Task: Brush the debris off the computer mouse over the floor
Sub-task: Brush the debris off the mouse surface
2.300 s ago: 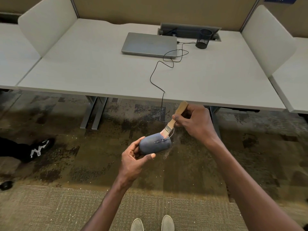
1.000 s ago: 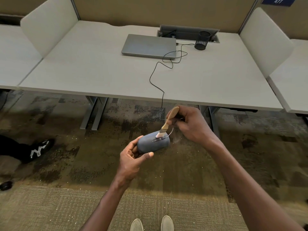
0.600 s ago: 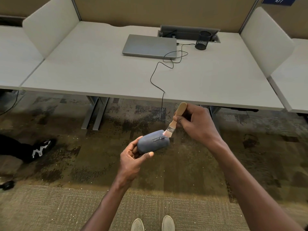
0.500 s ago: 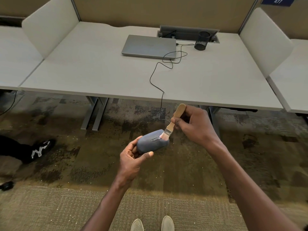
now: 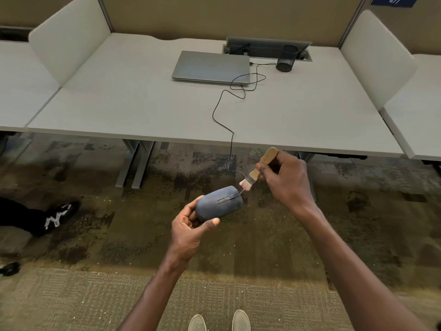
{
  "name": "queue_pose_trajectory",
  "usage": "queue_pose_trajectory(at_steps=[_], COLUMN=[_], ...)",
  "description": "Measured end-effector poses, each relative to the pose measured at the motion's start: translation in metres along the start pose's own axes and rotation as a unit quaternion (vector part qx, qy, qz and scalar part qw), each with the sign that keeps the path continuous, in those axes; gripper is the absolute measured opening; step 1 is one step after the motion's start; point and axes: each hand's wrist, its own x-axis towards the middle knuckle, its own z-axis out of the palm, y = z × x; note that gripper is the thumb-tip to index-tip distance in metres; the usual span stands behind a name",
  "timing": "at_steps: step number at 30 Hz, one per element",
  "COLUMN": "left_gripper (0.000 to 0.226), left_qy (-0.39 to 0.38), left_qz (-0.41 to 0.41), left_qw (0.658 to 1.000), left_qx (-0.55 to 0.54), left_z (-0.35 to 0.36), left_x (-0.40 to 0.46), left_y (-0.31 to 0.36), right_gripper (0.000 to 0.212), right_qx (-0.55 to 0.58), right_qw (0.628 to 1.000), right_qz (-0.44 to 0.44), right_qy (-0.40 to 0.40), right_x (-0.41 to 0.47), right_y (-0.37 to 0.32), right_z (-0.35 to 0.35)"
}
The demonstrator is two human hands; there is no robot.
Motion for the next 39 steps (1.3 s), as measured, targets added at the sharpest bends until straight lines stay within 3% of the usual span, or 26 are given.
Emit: queue_pose_trajectory(at_steps=[6,13,19,25,31,39], left_gripper=[0.074,0.076,0.074,0.073,0.074,0.074], left_qy=[-0.013,-0.017,-0.029,-0.044,-0.038,-0.027], left_qz=[0.009,0.011,0.011,0.015,0.021,0.015], left_qw=[1.0,1.0,0.999,0.998,0.999,0.999], left_qx=[0.005,0.018,0.029,0.03,0.03,0.016], left_z=[0.004,0.006,0.009,0.01,0.002,-0.002], left_x=[0.001,-0.002,-0.004,-0.005,-0.005,0.001], left_y=[0.002,0.002,0.002,0.001,-0.002,-0.004], right_gripper=[0.008,0.014,0.014,0.014,0.011,0.012], right_qx=[0.054,-0.008,0.044,-0.025,-0.063,-0.027], right_qw=[0.998,1.0,0.999,0.998,0.996,0.998], right_qz=[0.002,0.013,-0.012,-0.02,0.056,0.057], right_qy=[-0.027,-0.021,-0.025,-0.056,-0.037,0.011], right_x=[0.0,0.004,0.008,0.019,0.029,0.019], right_y=[-0.01,-0.005,-0.029,-0.04,-0.018,0.005], right_z=[0.0,0.0,0.011,0.03,0.021,0.01])
